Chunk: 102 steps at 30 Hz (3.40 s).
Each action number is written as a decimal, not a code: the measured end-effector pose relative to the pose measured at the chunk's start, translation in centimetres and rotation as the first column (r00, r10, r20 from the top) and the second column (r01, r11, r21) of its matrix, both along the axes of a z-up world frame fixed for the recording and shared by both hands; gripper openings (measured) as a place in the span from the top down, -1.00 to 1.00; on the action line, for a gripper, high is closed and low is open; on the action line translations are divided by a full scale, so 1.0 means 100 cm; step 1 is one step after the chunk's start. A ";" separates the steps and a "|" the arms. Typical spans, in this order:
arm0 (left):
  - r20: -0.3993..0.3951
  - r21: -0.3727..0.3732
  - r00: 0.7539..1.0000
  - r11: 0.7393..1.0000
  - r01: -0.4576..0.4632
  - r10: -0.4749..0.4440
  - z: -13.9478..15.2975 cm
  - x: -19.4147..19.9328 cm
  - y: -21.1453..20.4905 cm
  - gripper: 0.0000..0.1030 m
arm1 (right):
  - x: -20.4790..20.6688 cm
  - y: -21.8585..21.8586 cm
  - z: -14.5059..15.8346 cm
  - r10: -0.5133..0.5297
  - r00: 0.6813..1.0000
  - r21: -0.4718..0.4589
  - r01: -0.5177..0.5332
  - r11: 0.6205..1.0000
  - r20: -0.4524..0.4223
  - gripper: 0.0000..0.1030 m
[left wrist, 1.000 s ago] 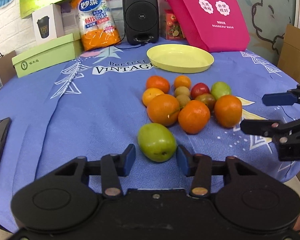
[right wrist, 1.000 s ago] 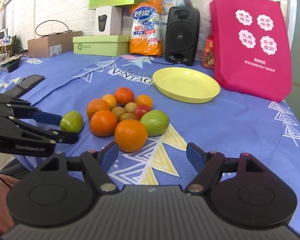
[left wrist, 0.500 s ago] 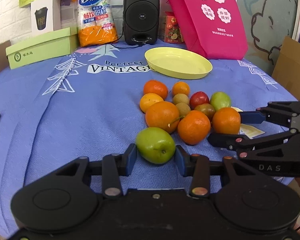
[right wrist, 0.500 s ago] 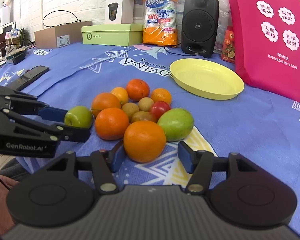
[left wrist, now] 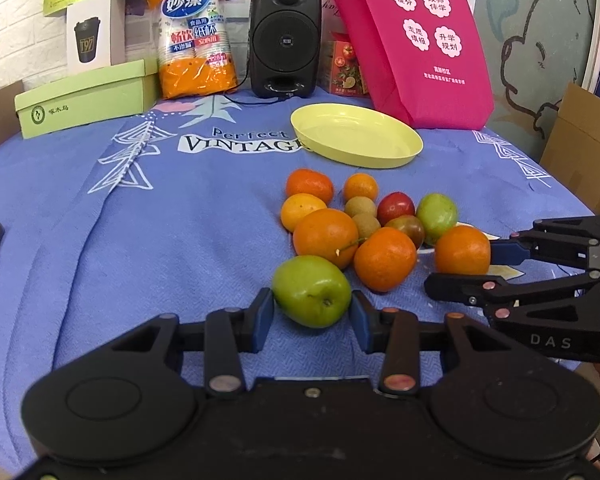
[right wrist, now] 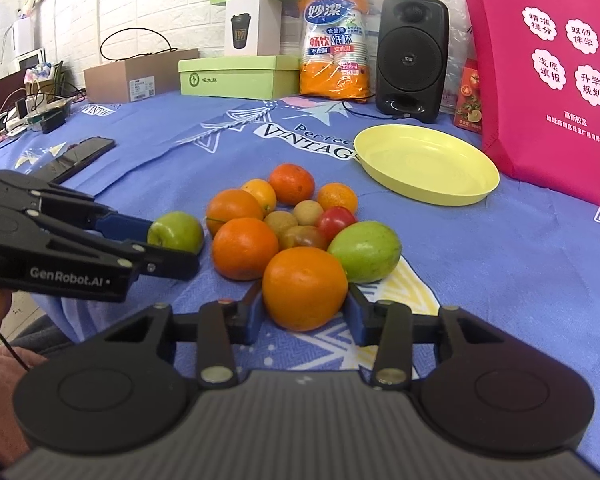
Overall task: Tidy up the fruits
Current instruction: 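Close left tool on the green apple while right tool grasps the orange, lift both, then carry both fruits over the yellow plate and open both tools to release, then move left tool to a large orange while right tool moves to the green mango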
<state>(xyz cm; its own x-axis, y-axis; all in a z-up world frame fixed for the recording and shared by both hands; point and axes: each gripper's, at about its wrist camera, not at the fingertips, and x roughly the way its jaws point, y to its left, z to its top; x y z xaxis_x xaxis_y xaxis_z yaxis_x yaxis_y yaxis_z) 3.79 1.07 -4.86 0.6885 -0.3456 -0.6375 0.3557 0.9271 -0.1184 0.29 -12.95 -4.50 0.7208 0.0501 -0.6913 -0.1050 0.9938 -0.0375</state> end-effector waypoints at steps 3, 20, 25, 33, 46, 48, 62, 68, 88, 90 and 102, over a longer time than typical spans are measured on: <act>0.017 0.003 1.000 1.000 0.004 -0.004 0.008 -0.002 -0.001 0.22 | -0.004 -0.002 0.006 -0.004 1.000 -0.001 0.004 1.000 0.009 0.21; 0.076 0.025 0.994 0.997 0.077 -0.079 0.057 0.045 -0.026 0.22 | 0.021 -0.036 0.053 -0.060 0.995 -0.032 0.063 0.997 0.083 0.21; 0.085 0.031 0.990 0.993 0.110 -0.112 0.068 0.107 -0.056 0.22 | 0.068 -0.058 0.054 -0.071 0.995 -0.051 0.075 0.996 0.076 0.21; -0.047 0.039 0.986 0.986 0.164 -0.162 0.026 0.214 -0.102 0.22 | 0.137 -0.099 0.025 -0.127 0.992 -0.048 0.126 0.991 -0.017 0.21; -0.078 0.038 0.986 0.988 0.150 -0.147 0.001 0.251 -0.112 -0.17 | 0.172 -0.119 -0.010 -0.145 0.987 -0.038 0.142 0.989 -0.063 0.00; -0.061 0.038 0.988 0.989 0.145 -0.142 0.009 0.243 -0.107 -0.17 | 0.170 -0.119 -0.004 -0.145 0.988 -0.036 0.144 0.989 -0.056 -0.01; 0.030 0.088 0.998 0.995 0.051 -0.054 0.048 0.128 -0.042 -0.24 | 0.089 -0.087 0.038 -0.079 0.997 -0.025 0.080 0.997 0.020 -0.01; 0.030 0.106 0.999 0.994 0.030 -0.034 0.040 0.079 -0.019 -0.23 | 0.050 -0.065 0.038 -0.016 1.000 -0.011 0.016 1.000 -0.003 -0.01; -0.044 0.139 0.993 0.984 0.114 -0.109 0.019 0.050 -0.011 -0.23 | 0.022 -0.040 0.017 0.043 0.995 -0.014 -0.044 0.999 -0.091 -0.01; -0.052 0.139 0.990 0.981 0.135 -0.129 0.016 0.050 -0.012 -0.23 | 0.023 -0.039 0.014 0.049 0.994 -0.011 -0.051 0.999 -0.099 -0.01; -0.072 0.096 0.991 0.988 0.120 -0.114 0.002 0.066 -0.023 -0.26 | 0.037 -0.036 0.003 0.046 0.993 -0.014 -0.048 0.999 -0.110 -0.07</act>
<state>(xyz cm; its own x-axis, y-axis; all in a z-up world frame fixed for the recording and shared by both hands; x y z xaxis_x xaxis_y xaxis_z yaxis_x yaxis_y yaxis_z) 10.40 -1.23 -4.67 0.6025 -0.3534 -0.7157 0.4569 0.8879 -0.0537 3.95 -16.55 -4.17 0.6376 0.0697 -0.7672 -0.1559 0.9870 -0.0400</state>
